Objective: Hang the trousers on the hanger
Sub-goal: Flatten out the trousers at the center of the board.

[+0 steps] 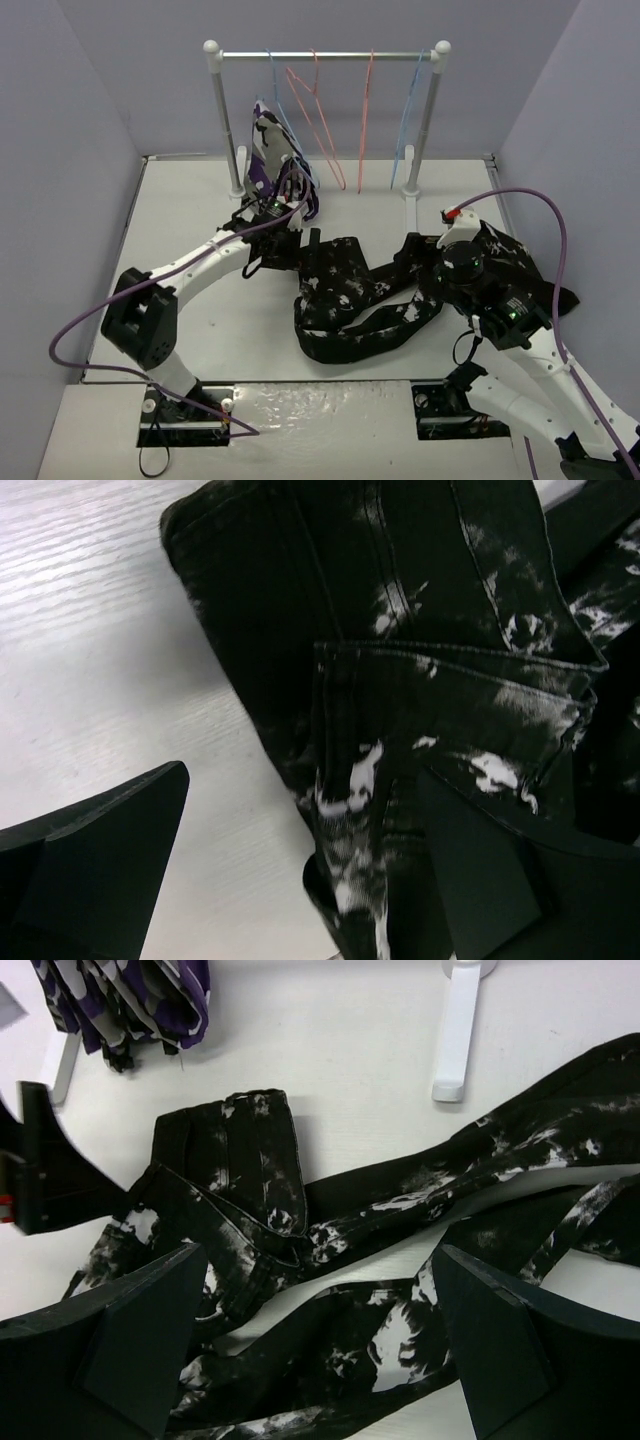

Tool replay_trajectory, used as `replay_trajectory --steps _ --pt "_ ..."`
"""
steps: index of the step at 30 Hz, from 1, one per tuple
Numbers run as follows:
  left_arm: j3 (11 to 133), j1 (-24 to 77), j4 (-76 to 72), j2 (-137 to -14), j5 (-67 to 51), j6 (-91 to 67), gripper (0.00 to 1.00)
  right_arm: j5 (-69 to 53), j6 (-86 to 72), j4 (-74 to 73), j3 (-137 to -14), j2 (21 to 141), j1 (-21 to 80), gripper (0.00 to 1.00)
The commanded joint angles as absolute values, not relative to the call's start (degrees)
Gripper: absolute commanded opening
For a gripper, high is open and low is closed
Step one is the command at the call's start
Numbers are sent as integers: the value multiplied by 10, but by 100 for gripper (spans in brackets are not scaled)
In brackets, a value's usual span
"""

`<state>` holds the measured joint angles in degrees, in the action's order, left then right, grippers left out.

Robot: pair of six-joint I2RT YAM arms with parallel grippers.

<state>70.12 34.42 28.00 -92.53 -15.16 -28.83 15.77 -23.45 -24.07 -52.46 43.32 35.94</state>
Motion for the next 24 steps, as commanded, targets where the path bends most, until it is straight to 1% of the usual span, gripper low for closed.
replay_trajectory --steps 1,2,6,11,14,15,18,19,22,24 --pt "742 352 212 -963 -188 -308 96 189 -273 -234 -517 409 356 93" --pt "746 353 210 -970 -191 -308 96 190 -277 -236 -515 404 356 93" --pt "762 363 221 -1001 -207 -312 87 193 -282 -243 -513 393 356 93" --pt "758 383 216 -1005 -214 -317 72 199 -280 -246 -513 396 356 93" --pt "755 387 216 -1000 -210 -321 55 202 -278 -247 -515 404 357 93" --pt "755 388 217 -995 -206 -319 46 203 -277 -247 -516 407 357 93" --pt "765 388 233 -976 -183 -309 8 205 -271 -247 -520 419 357 93" --pt "773 388 247 -967 -173 -302 2 207 -267 -247 -522 423 357 93" --pt "815 387 294 -937 -138 -272 0 218 -255 -246 -531 436 357 93" --pt "881 384 337 -922 -104 -240 0 233 -245 -244 -540 446 357 93"
